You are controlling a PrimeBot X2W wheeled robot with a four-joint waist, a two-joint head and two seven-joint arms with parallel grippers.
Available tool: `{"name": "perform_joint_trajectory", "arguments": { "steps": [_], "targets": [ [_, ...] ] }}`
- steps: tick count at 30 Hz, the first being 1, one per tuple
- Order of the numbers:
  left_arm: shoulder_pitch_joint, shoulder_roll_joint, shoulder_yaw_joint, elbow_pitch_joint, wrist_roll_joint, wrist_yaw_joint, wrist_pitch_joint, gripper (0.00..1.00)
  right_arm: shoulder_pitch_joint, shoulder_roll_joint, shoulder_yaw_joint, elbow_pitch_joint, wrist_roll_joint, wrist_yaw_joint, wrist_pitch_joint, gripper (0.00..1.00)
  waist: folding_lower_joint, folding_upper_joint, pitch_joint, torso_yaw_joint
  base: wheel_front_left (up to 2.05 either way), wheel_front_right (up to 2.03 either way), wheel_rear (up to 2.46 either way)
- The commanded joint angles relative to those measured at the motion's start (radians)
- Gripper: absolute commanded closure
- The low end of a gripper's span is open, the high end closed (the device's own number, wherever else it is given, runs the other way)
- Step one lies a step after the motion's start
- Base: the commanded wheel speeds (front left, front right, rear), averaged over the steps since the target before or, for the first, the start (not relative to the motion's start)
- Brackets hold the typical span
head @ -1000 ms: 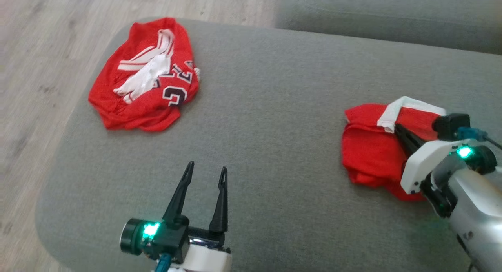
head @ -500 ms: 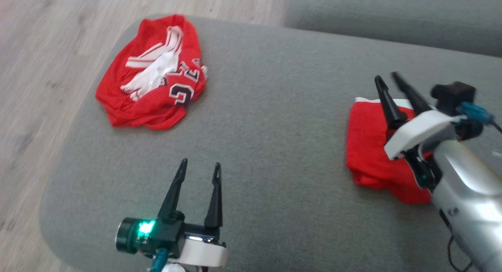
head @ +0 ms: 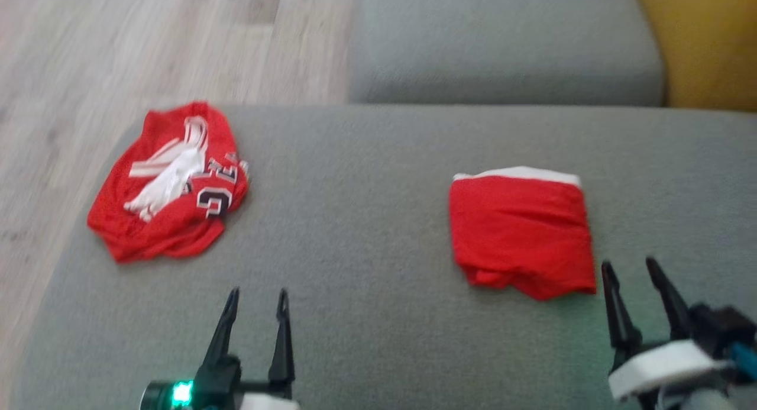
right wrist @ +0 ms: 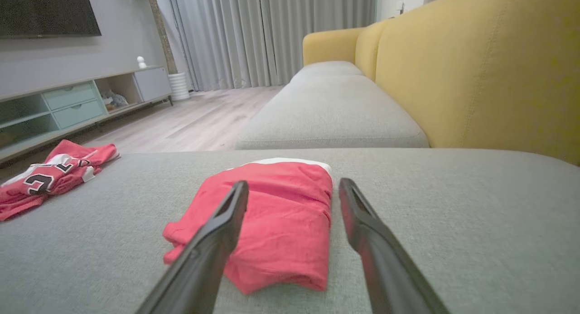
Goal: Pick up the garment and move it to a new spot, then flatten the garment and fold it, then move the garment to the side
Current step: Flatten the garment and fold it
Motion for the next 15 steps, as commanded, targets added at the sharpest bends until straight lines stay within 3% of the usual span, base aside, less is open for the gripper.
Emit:
{"name": "perform_joint_trajectory", "arguments": {
  "steps": [1,7,15],
  "targets": [
    [0.012,0.002,0.051,-0.019,0.005,-0.006,-0.005,0.00,0.013,0.016,-0.004,-0.063,-0.030,0.007,-0.011,0.00,0.0001,0.0000,-0.052,-0.037,0.00,0.00,0.00],
    [0.073,-0.002,0.091,0.006,0.008,-0.016,-0.005,0.00,0.119,0.087,-0.031,-0.115,-0.080,0.007,-0.011,0.00,0.0001,0.0000,-0.098,-0.056,0.00,0.00,0.00],
    [0.091,-0.006,0.125,0.027,0.031,-0.030,-0.005,0.00,0.157,0.118,-0.026,-0.119,-0.100,0.007,-0.011,0.00,0.0001,0.0000,-0.120,-0.065,0.00,0.00,0.00]
  ]
}}
